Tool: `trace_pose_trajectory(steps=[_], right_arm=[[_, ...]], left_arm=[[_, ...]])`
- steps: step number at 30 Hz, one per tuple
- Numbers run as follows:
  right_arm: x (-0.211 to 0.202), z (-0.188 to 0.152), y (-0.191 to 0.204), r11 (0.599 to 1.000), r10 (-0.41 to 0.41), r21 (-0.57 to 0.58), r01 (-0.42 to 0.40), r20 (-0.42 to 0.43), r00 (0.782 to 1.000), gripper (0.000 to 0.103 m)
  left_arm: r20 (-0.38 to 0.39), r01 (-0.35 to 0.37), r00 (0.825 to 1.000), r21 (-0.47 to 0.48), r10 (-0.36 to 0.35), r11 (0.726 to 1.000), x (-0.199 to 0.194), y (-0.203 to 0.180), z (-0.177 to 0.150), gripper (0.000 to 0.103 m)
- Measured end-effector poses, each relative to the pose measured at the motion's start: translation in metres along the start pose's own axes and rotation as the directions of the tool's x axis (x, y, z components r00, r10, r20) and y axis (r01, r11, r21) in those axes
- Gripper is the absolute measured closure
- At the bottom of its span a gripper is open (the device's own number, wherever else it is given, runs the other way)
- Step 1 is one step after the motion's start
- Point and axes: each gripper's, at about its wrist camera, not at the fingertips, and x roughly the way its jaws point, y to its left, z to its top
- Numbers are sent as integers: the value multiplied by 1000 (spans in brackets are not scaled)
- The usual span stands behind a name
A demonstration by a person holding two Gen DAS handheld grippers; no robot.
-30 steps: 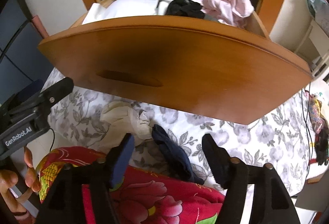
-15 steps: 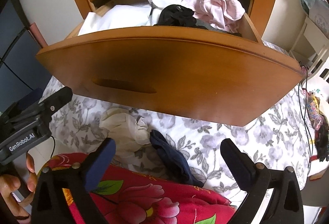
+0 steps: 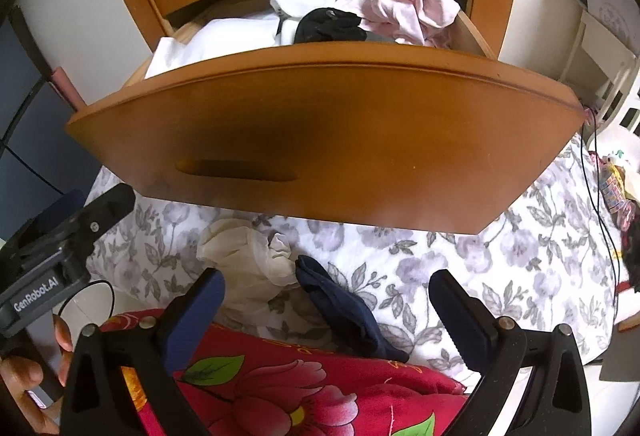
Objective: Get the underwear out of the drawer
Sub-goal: 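Move the left gripper into the drawer toward the white cloth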
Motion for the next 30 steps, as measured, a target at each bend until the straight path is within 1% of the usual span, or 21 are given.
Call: trace_pose_trajectory(steps=[4, 9, 13, 19, 22, 26, 28, 30], right_arm=[[-2, -2, 1, 1000, 2, 1, -2, 16, 1000, 0], [-8, -1, 3, 1000, -3, -8, 4, 38, 999, 0], [-8, -2, 2, 1000, -3, -8, 3, 43, 999, 0], [-8, -2, 4, 1000, -8, -16, 9, 44, 999, 0], [-9, -2, 4, 1000, -8, -20, 9, 45, 999, 0], [-9, -2, 3, 1000, -8, -19, 9, 45, 999, 0], [-9, -2, 2, 1000, -9, -14, 10, 43, 999, 0], [-8, -3, 2, 1000, -11, -12, 11, 42, 999, 0]], left_arm=[[18, 16, 1000, 8, -16, 1000, -6, -1, 0, 0], [39, 77, 996, 18, -78, 997, -17, 0, 3, 0], [40, 94, 995, 31, -95, 995, -26, -1, 7, 0], [90, 113, 989, 72, -119, 991, -56, -2, 19, 0], [127, 116, 984, 81, -125, 990, -73, 2, 29, 0], [169, 105, 979, 67, -115, 992, -88, 16, 55, 0], [170, 105, 979, 61, -114, 993, -91, 24, 70, 0], [152, 144, 977, 60, -151, 988, -90, 30, 91, 0]])
